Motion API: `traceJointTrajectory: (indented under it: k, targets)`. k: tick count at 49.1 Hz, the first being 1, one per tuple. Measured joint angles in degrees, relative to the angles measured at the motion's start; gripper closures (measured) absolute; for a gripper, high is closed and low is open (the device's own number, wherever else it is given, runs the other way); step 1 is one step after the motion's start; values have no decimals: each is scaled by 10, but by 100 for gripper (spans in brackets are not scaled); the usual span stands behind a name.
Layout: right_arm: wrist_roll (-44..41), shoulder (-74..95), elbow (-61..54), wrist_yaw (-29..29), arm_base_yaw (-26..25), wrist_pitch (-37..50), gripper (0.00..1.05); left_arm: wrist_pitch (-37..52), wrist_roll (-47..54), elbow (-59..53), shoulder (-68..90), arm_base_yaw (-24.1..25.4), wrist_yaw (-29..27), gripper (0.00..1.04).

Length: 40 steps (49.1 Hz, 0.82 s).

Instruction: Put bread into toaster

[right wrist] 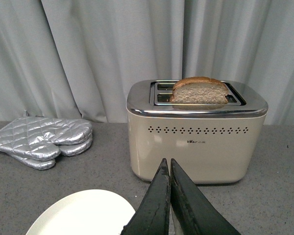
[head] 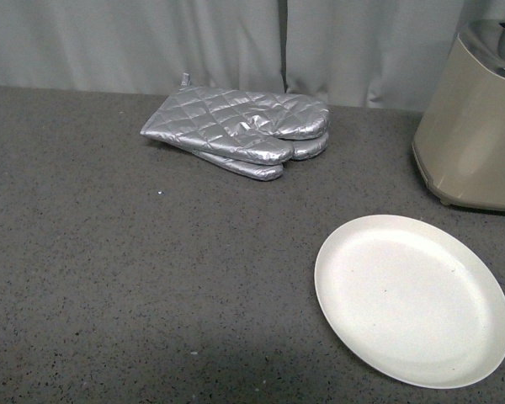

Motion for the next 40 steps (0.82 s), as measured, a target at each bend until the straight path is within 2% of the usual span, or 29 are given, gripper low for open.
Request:
traceJointTrajectory:
  k: [3, 19, 24, 40]
  targets:
    - [-2, 0, 0, 2, 0, 0, 99, 0, 0, 0, 0, 0, 1, 7]
    - [-2, 0, 0, 2, -1, 0, 28, 0, 0, 0, 0, 0, 1, 7]
    - [-2, 0, 0, 1, -1, 0, 9, 0, 0, 0, 0, 0, 1, 7]
    - [-2, 0, 0, 1, -1, 0, 9, 0, 0, 0, 0, 0, 1, 7]
